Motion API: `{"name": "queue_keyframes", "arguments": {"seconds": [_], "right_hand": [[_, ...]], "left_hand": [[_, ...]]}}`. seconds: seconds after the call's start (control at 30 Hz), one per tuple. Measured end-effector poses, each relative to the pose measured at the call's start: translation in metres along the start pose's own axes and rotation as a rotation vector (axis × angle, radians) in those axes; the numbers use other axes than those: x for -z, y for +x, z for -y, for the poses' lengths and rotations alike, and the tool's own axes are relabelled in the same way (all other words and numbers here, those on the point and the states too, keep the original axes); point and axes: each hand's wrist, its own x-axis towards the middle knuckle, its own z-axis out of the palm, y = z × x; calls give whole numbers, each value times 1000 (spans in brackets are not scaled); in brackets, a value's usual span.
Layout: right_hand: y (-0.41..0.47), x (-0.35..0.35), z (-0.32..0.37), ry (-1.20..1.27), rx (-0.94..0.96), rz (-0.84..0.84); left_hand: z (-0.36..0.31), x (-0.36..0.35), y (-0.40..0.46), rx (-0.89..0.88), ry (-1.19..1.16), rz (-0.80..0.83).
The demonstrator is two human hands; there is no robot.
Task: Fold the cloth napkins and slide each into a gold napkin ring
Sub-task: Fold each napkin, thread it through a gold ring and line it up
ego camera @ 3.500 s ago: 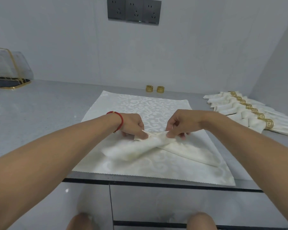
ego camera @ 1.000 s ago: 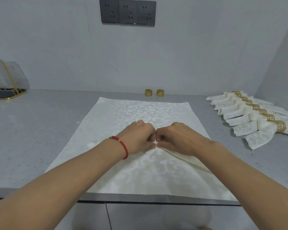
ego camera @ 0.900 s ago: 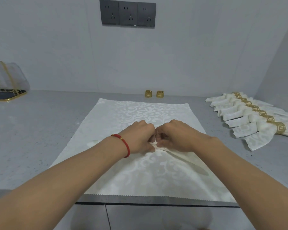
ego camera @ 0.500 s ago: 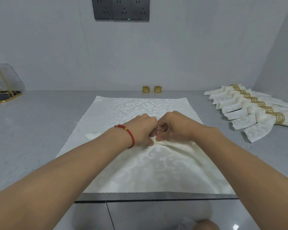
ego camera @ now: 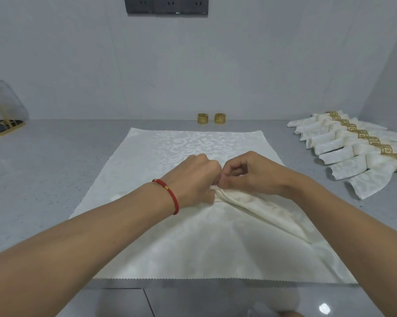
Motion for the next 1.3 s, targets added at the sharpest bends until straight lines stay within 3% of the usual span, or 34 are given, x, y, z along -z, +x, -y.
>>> {"name": "queue_keyframes", "arguments": {"seconds": [0.07,0.17,0.33,0.53,0.83,1.07,1.3], "right_hand": [[3,5,-4,147,-15,-17],[14,8,-8,168,-13,3],[50,10,-11,-162,65,-120],[72,-20,-16,-509,164,-148],[74,-17,-14,-380,150,-190],[75,-17,-15,-374,163,-202],[75,-17,-14,-308,124,-223]], "left_hand": [[12,2,4,13,-27,-12],[34,2,9,74,-99,-21],[60,-3,25,155,-250,-63],[67,-8,31,153,-261,9],[59,-1,34,109,-164,77],[50,-9,34,215,-154,18],[51,-12,38,198,-150,2]]}}
